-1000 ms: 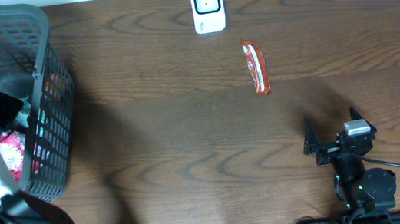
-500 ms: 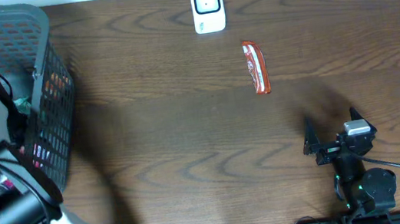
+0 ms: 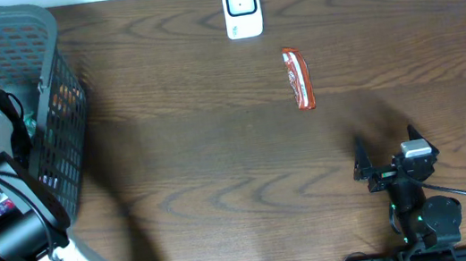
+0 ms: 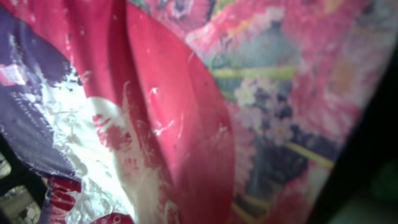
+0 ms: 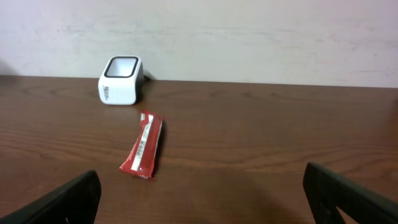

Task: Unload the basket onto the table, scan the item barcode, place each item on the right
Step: 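Reach the left gripper into the basket and grasp the pink package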

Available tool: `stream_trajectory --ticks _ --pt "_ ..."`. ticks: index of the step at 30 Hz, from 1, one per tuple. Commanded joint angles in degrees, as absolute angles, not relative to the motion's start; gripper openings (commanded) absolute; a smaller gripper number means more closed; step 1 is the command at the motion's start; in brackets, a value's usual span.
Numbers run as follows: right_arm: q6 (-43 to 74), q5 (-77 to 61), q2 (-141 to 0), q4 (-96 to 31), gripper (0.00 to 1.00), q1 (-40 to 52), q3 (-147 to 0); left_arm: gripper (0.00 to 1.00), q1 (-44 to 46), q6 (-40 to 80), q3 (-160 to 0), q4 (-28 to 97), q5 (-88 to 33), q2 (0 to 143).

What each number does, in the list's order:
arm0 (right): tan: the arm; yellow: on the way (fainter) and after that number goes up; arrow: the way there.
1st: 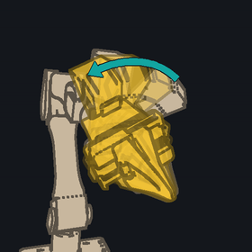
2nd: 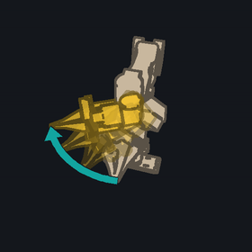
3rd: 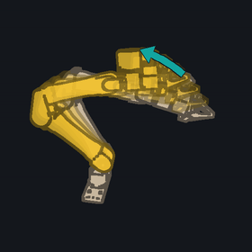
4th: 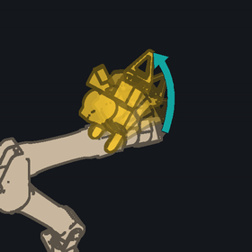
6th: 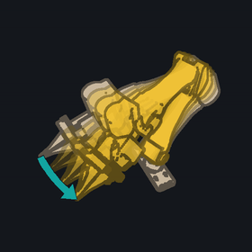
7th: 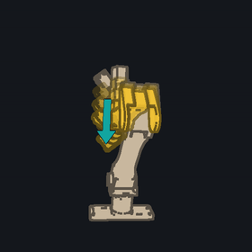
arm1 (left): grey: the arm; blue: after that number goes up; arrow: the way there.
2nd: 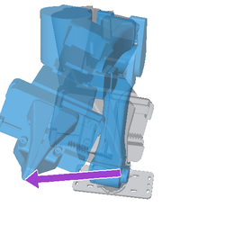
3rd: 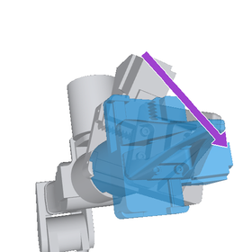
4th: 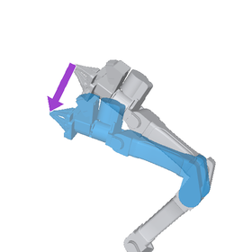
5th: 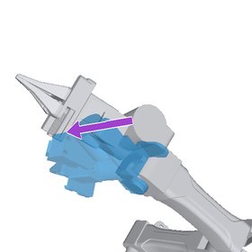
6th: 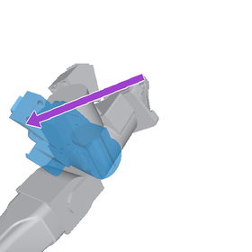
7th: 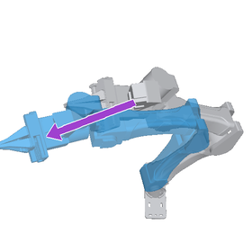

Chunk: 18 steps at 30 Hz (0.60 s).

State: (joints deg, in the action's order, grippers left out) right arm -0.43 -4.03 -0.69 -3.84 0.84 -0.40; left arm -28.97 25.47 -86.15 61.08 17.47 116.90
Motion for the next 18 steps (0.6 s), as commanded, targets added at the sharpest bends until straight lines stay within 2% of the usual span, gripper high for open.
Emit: stream_trajectory --ticks 1,9,18 --pt "0.36 -3.77 -0.34 -4.08 0.99 0.43 -0.32 0.08 -29.1 25.56 -89.65 62.33 15.97 109.97" --pt "0.36 -3.77 -0.34 -4.08 0.99 0.43 -0.32 0.08 -29.1 25.85 -92.53 55.57 15.79 88.25" --pt "0.36 -3.77 -0.34 -4.08 0.99 0.47 -0.32 0.08 -28.38 35.27 -92.51 50.83 3.01 67.44"
